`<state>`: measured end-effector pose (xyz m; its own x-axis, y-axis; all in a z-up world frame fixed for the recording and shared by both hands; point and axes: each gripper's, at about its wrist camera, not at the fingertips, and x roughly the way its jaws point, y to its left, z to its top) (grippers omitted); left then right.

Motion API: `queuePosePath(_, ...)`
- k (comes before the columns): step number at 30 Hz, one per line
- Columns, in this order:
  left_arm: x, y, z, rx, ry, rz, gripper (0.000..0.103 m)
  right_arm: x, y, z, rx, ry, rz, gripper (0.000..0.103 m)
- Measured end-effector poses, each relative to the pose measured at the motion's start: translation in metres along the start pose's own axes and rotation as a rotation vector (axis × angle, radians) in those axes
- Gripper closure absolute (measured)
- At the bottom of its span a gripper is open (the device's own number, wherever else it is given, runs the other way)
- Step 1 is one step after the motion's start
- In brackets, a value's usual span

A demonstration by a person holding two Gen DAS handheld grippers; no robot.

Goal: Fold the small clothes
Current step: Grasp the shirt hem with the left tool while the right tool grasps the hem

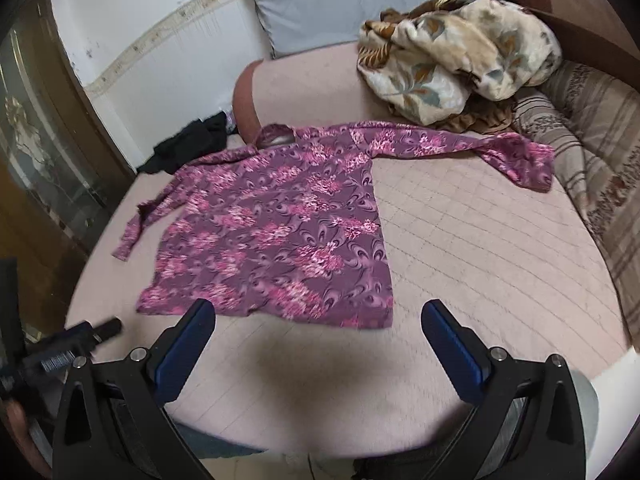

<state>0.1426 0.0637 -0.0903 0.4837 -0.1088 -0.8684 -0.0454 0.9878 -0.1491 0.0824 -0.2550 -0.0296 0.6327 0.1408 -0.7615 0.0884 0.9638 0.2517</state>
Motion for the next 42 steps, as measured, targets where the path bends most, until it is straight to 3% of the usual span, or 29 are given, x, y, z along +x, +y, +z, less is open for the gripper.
queuePosePath(3,0.040,0.031,0.028,-0.063,0.028,0.016,0.004,0.051,-0.015,0.012,0.034,0.062,-0.018,0.022)
queuePosePath(6,0.084,0.058,0.042,-0.116,0.095,0.027,0.008,0.093,-0.031,0.017,0.046,0.092,-0.062,0.023)
queuePosePath(9,0.113,0.075,0.033,-0.180,0.178,0.021,0.012,0.128,-0.043,0.008,0.020,0.128,-0.108,0.026)
queuePosePath(13,0.114,0.060,0.037,-0.119,0.137,0.038,0.012,0.160,-0.050,-0.007,0.036,0.225,-0.112,0.043)
queuePosePath(16,0.123,0.053,0.035,-0.085,0.158,0.060,0.012,0.165,-0.034,-0.013,-0.061,0.233,-0.171,0.050)
queuePosePath(18,0.121,0.052,0.034,-0.084,0.149,0.065,0.013,0.163,-0.028,-0.016,-0.082,0.239,-0.163,0.066)
queuePosePath(20,0.117,0.055,0.033,-0.090,0.128,0.097,0.028,0.161,-0.027,-0.018,-0.093,0.240,-0.162,0.080)
queuePosePath(23,0.111,0.060,0.028,-0.094,0.092,0.150,0.072,0.156,-0.029,-0.018,-0.086,0.238,-0.162,0.095)
queuePosePath(24,0.109,0.061,0.027,-0.099,0.090,0.134,0.092,0.155,-0.031,-0.017,-0.077,0.239,-0.155,0.096)
queuePosePath(25,0.108,0.064,0.028,-0.107,0.092,0.113,0.092,0.154,-0.033,-0.017,-0.066,0.239,-0.146,0.096)
queuePosePath(30,0.086,0.055,0.016,-0.061,0.078,0.194,0.093,0.146,-0.038,-0.015,-0.070,0.258,-0.140,0.098)
queuePosePath(32,0.063,0.058,0.010,-0.072,0.056,0.184,0.093,0.128,-0.039,-0.015,-0.069,0.253,-0.124,0.098)
queuePosePath(35,0.026,0.062,-0.007,-0.060,0.025,0.191,0.094,0.090,-0.037,-0.024,-0.112,0.236,-0.172,0.098)
queuePosePath(37,0.006,0.069,-0.025,-0.056,0.038,0.149,0.093,0.067,-0.039,-0.036,-0.122,0.252,-0.188,0.098)
queuePosePath(42,-0.019,0.072,-0.064,-0.015,0.073,0.193,0.093,0.019,-0.046,-0.064,-0.113,0.284,-0.213,0.101)
